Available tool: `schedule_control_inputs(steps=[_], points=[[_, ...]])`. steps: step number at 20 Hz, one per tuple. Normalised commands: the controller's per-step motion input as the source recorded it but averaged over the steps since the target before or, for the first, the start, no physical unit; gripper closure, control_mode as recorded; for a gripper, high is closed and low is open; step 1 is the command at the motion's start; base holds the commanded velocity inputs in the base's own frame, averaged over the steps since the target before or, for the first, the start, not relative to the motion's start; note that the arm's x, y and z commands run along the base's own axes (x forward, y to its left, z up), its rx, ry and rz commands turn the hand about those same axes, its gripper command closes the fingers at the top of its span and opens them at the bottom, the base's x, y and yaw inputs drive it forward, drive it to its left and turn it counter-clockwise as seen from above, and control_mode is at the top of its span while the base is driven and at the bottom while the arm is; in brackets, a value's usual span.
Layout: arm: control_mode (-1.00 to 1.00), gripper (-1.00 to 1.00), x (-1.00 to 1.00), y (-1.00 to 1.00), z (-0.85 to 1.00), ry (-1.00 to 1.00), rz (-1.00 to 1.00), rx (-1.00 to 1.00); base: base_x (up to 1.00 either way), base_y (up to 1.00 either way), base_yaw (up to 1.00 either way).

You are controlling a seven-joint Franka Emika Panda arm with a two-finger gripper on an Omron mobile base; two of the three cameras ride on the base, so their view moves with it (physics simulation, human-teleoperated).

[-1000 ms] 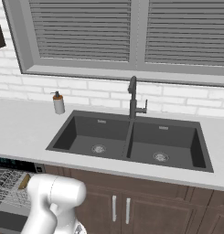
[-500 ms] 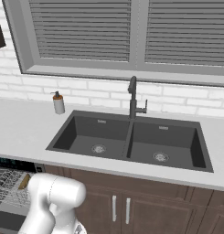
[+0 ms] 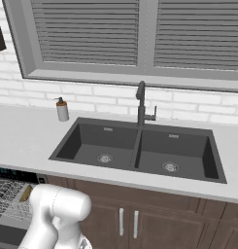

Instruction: Pick up the cup and bowl from the counter, place them in the dishwasher, and close the dishwasher door.

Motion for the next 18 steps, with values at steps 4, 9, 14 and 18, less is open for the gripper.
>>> schedule_control_inputs(steps=[4,9,14,18], points=[[-1.00,-1.00,-0.06,0.55,-0.43,0.00,0.13,0.11,0.00,0.00,0.00],[-1.00,-1.00,-0.26,0.58,-0.33,0.05,0.08,0.13,0.00,0.00,0.00],[-1.00,-1.00,-0.55,0.51,-0.07,0.11,0.01,0.16,0.00,0.00,0.00],[-1.00,-1.00,-0.59,0.37,-0.10,0.14,0.00,0.12,0.00,0.00,0.00]])
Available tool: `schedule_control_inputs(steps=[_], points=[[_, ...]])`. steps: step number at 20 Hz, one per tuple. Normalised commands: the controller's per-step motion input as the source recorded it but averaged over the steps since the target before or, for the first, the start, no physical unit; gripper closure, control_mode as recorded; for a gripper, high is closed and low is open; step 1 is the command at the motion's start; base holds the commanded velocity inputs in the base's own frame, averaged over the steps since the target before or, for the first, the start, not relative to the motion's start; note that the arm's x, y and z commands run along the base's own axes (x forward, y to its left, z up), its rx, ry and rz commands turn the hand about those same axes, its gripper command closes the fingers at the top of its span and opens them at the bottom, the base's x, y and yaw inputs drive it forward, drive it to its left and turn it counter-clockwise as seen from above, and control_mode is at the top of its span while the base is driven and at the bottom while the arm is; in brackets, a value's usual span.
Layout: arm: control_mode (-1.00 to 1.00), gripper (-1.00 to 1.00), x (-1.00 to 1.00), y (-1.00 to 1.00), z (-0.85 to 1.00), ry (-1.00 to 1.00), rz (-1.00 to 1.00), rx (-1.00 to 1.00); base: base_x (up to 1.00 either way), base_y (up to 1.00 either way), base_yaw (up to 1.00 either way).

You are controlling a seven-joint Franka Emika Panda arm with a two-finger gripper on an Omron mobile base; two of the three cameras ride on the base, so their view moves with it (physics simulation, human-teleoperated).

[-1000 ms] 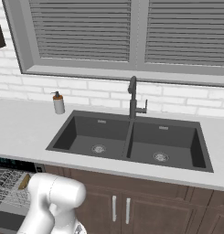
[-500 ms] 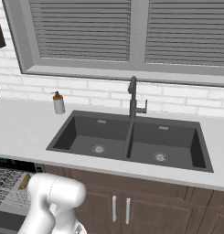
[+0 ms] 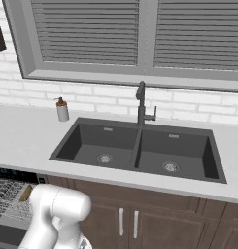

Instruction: Pick up the cup and bowl from the counter, place them in the dishwasher, and close the dishwasher door.

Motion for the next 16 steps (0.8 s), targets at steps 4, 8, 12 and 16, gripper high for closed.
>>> schedule_control_inputs(steps=[4,8,12,16], points=[[-1.00,-1.00,-0.24,0.14,-0.35,0.10,0.00,0.04,0.00,0.00,0.00],[-1.00,-1.00,0.03,0.00,-0.52,0.01,0.00,0.00,0.00,0.00,0.00],[-1.00,-1.00,0.26,0.00,-0.52,0.00,0.00,0.00,0.00,0.00,0.00],[-1.00,-1.00,0.44,0.00,-0.40,0.00,0.00,0.00,0.00,0.00,0.00]])
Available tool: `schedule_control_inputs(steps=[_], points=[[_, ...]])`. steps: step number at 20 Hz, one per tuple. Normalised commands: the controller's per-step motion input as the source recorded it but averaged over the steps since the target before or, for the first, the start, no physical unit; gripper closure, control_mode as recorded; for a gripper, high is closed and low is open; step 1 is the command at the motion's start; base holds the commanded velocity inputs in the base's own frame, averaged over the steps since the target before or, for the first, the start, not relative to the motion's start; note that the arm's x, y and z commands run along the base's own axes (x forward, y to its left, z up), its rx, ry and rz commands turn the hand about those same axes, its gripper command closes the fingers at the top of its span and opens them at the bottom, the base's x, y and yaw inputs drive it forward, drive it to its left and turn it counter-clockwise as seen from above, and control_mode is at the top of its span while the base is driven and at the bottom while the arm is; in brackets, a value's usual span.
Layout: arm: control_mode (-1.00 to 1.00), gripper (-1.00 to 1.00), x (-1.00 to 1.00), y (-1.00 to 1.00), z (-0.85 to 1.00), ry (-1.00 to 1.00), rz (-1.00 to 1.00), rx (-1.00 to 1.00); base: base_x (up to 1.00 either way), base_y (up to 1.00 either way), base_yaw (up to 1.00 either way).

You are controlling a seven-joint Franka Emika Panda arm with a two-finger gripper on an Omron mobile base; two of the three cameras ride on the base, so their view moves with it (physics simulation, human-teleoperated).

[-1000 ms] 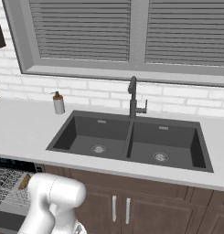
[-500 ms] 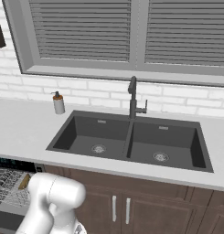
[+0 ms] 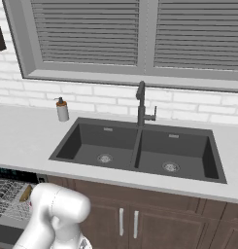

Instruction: Pick up the cup and bowl from the counter, place them in the dishwasher, and close the dishwasher door.

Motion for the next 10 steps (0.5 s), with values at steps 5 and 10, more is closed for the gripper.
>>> schedule_control_inputs(steps=[5,10], points=[[-1.00,-1.00,0.57,0.00,-0.16,-0.02,0.00,0.00,0.00,0.00,0.00],[-1.00,-1.00,0.65,0.00,-0.08,-0.06,0.00,0.00,0.00,0.00,0.00]])
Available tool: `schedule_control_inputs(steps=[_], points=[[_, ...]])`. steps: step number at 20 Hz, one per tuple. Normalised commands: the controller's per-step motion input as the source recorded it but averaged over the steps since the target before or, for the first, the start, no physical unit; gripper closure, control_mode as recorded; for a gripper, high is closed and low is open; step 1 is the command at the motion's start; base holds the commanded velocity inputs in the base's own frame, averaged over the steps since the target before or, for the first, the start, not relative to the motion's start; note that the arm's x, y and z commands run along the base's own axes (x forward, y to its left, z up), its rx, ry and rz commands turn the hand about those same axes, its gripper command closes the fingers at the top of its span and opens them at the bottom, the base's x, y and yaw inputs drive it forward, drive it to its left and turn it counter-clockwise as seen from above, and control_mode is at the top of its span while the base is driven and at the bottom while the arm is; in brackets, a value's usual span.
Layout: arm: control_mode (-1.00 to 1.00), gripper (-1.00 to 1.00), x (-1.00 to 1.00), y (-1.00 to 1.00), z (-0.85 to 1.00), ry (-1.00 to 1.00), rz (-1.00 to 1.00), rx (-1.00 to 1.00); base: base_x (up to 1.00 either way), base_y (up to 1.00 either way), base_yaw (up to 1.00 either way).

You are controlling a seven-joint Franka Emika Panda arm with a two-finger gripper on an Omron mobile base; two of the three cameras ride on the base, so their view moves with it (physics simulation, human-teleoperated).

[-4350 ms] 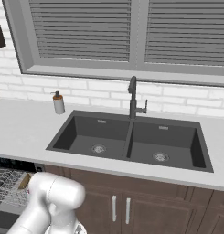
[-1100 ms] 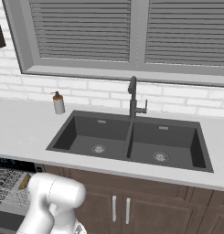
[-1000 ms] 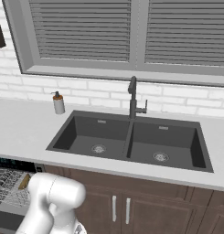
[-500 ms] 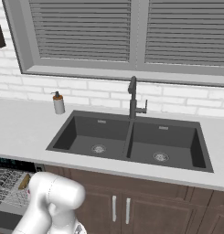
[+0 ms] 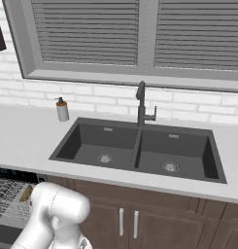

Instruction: Pick up the cup and bowl from the counter, place them in the dishwasher, and close the dishwasher door.

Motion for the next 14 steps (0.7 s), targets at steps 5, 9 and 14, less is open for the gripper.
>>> schedule_control_inputs(steps=[5,9,14], points=[[-1.00,-1.00,0.56,0.00,-0.01,-0.16,0.00,-0.06,0.00,0.00,0.00],[-1.00,-1.00,0.52,0.00,0.00,-0.29,0.00,-0.18,0.00,0.00,0.00],[-1.00,-1.00,0.68,0.00,0.00,-0.36,0.00,-0.23,0.00,0.00,0.00]])
